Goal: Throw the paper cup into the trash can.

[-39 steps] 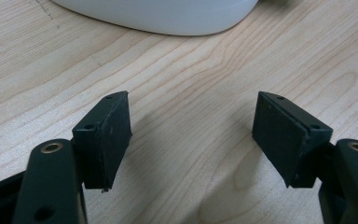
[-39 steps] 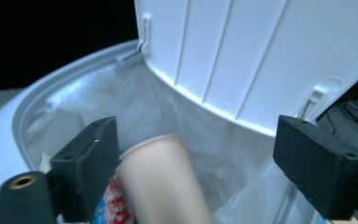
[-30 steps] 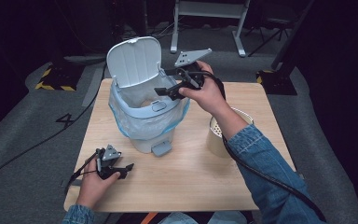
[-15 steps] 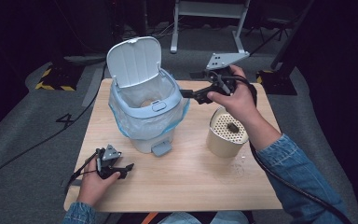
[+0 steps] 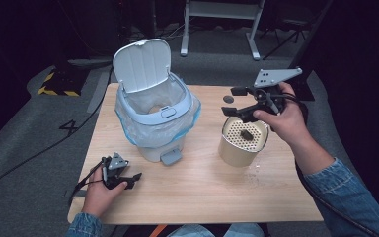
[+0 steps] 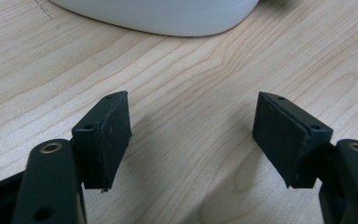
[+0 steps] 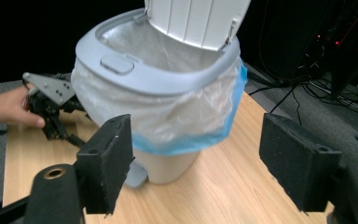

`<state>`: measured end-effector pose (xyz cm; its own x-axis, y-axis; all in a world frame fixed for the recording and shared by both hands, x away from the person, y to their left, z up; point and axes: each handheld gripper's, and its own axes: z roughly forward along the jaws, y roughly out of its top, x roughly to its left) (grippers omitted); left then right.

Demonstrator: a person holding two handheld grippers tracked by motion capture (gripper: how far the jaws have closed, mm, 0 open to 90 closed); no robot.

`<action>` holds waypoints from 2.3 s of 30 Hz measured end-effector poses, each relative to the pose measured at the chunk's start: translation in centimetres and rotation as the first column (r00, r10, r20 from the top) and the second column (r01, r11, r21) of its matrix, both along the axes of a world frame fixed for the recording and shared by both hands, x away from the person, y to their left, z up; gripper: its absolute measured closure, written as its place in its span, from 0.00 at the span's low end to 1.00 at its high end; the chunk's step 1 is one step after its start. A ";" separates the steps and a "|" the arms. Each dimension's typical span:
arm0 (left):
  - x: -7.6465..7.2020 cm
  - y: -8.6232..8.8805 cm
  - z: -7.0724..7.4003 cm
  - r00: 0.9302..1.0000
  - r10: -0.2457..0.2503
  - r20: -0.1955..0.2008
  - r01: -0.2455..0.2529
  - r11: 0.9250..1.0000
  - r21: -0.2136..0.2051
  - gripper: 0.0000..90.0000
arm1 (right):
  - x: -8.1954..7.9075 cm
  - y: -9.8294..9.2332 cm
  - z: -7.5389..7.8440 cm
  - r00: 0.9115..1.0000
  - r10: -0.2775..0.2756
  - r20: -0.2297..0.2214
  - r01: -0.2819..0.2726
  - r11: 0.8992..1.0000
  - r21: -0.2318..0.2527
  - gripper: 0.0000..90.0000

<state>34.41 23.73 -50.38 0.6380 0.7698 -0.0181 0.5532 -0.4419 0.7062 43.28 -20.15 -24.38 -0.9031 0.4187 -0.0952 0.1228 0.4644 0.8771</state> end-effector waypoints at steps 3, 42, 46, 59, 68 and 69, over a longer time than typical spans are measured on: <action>0.0 0.0 0.0 1.000 0.000 0.000 0.000 1.000 0.000 0.31 | -0.4 -1.6 -0.7 1.000 -0.008 -0.007 0.008 1.000 -0.004 0.27; -0.1 0.4 0.1 0.997 0.078 -0.009 -0.078 0.997 0.005 0.35 | -3.5 -15.3 -18.1 0.952 -0.265 -0.156 0.249 0.962 -0.114 0.19; -0.2 0.4 0.2 0.996 0.083 -0.012 -0.083 0.997 0.009 0.35 | -3.8 -15.7 -20.3 0.945 -0.285 -0.162 0.264 0.954 -0.140 0.19; -0.3 0.3 0.3 0.995 0.099 -0.016 -0.099 0.995 0.019 0.35 | -4.5 -16.5 -25.6 0.908 -0.365 -0.204 0.325 0.923 -0.206 0.19; -0.3 0.4 0.4 0.995 0.099 -0.019 -0.098 0.995 0.029 0.36 | -5.0 -16.5 -26.0 0.904 -0.385 -0.185 0.352 0.917 -0.188 0.17; -0.3 0.4 0.4 0.994 0.104 -0.017 -0.104 0.994 0.031 0.36 | -5.1 -16.4 -26.0 0.902 -0.390 -0.184 0.357 0.915 -0.188 0.16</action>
<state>34.13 24.17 -49.95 0.5543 0.8323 -0.0048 0.6100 -0.4023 0.6827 38.21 -36.59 -50.42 -0.6886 0.7251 -0.0043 0.4883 0.4681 0.7366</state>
